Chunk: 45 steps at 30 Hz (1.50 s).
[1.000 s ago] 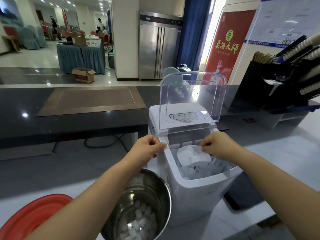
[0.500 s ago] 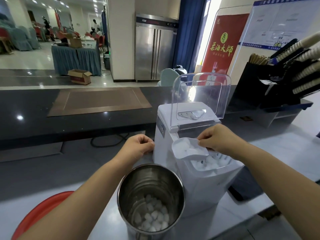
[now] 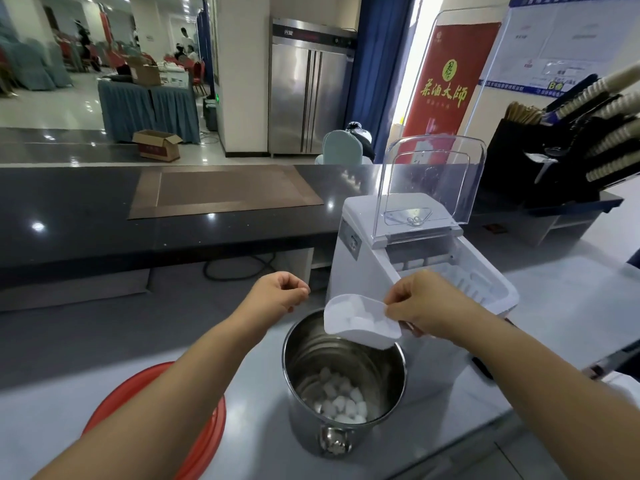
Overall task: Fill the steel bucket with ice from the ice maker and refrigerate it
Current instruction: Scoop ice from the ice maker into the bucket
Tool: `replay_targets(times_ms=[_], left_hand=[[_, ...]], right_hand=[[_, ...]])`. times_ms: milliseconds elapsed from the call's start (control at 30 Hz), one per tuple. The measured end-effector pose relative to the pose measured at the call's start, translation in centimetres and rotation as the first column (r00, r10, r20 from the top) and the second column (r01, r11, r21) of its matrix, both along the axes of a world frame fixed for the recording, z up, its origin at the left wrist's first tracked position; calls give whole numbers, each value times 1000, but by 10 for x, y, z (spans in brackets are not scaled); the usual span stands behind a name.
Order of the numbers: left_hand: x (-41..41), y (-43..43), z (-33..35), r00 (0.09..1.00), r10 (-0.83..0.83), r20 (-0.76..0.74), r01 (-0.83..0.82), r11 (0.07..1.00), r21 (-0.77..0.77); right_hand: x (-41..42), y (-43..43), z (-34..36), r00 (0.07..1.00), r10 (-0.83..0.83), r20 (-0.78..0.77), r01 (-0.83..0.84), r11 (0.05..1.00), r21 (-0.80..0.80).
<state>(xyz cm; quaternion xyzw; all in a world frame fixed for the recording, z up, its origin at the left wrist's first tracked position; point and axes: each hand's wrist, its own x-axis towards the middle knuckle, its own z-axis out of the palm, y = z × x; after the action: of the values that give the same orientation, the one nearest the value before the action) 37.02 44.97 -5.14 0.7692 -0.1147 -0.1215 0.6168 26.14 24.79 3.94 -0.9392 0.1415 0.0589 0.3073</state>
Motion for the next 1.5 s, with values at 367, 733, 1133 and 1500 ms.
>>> replay_targets(times_ms=[367, 733, 1133, 1500], left_hand=[[-13, 6, -14, 998, -55, -34, 59, 991, 123], [-21, 7, -16, 996, -70, -50, 76, 986, 150], [-18, -4, -6, 999, -30, -45, 34, 994, 106], [-2, -35, 10, 999, 10, 37, -11, 999, 30]], right_hand=[[13, 50, -63, 991, -20, -133, -45, 882, -468], [35, 73, -76, 986, 69, -149, -152, 727, -669], [29, 68, -49, 971, 201, -130, -227, 600, -767], [20, 17, 11, 978, 147, 150, -8, 739, -674]])
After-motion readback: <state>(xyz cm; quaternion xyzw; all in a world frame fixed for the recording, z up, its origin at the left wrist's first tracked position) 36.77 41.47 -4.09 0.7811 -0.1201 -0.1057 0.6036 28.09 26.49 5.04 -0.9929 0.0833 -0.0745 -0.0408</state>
